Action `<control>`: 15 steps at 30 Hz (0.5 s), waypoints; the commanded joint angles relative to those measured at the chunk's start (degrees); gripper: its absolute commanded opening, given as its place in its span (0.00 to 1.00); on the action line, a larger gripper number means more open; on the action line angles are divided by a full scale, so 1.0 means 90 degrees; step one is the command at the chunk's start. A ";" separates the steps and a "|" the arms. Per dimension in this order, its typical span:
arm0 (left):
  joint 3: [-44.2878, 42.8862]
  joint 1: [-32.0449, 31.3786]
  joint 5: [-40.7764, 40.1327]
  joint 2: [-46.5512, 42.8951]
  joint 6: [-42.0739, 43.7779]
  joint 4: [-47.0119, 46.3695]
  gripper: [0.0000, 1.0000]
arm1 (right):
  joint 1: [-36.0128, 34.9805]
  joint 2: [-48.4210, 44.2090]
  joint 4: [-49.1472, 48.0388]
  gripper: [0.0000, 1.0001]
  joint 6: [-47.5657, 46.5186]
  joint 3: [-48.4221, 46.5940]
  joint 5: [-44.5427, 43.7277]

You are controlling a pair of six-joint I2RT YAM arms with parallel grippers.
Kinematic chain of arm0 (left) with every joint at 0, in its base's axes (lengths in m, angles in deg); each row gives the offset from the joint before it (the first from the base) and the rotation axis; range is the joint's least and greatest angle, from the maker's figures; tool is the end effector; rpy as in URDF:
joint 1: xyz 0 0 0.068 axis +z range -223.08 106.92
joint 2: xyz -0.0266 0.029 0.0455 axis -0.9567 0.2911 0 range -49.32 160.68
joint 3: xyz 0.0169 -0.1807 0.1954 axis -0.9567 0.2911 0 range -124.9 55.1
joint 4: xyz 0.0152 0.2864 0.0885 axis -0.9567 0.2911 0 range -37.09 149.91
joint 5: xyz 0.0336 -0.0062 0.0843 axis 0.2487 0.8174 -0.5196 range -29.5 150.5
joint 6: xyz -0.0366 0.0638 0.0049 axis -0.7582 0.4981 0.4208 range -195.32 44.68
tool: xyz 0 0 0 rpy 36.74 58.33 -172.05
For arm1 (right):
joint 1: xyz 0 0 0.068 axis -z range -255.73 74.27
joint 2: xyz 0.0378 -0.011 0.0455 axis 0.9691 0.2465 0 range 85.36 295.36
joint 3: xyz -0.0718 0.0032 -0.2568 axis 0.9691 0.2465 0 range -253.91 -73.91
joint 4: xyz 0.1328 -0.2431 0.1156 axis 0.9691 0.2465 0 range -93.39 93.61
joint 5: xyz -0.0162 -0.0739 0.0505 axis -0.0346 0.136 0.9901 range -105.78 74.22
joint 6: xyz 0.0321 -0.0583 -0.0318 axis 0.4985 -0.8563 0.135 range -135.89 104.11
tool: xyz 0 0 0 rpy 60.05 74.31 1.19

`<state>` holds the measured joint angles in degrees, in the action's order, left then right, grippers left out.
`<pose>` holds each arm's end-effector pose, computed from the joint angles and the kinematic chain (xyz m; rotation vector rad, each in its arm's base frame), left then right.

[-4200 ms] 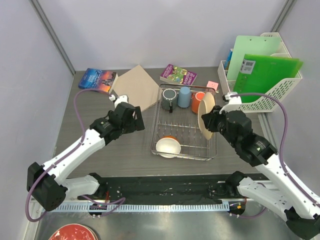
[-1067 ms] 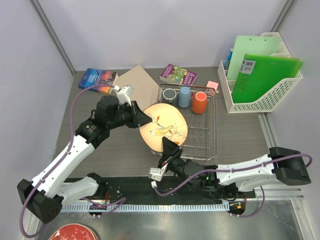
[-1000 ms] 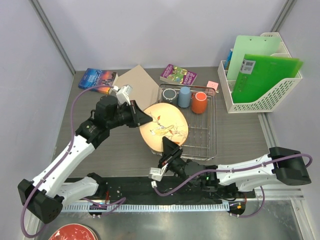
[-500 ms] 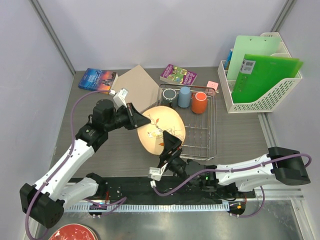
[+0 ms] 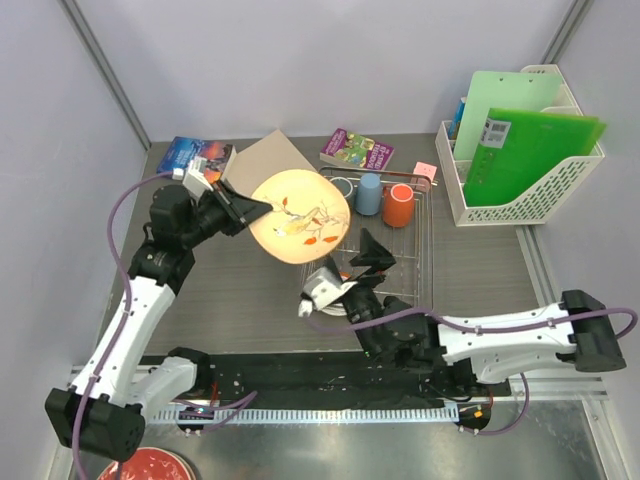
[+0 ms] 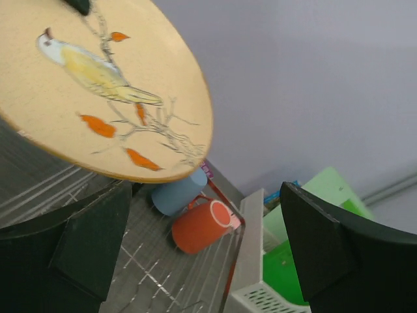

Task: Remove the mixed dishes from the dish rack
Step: Pick up the plate from the dish rack, then place the plate at the center of the board.

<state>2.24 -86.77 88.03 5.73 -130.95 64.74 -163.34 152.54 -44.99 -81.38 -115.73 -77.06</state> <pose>0.2703 -0.0952 0.3426 -0.3494 1.9543 -1.2593 0.0667 0.3011 0.3117 -0.8957 1.1357 -0.3695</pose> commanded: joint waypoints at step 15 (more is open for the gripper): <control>0.0168 0.2866 -0.1262 0.1285 -0.1151 -0.2278 0.00 | 0.0116 -0.4026 0.3596 1.00 0.6622 -0.0090 -0.1581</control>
<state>1.63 -67.71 77.97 16.61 -133.97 62.52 -162.23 116.65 -24.73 -35.35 -119.04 -90.68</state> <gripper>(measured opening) 0.105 0.996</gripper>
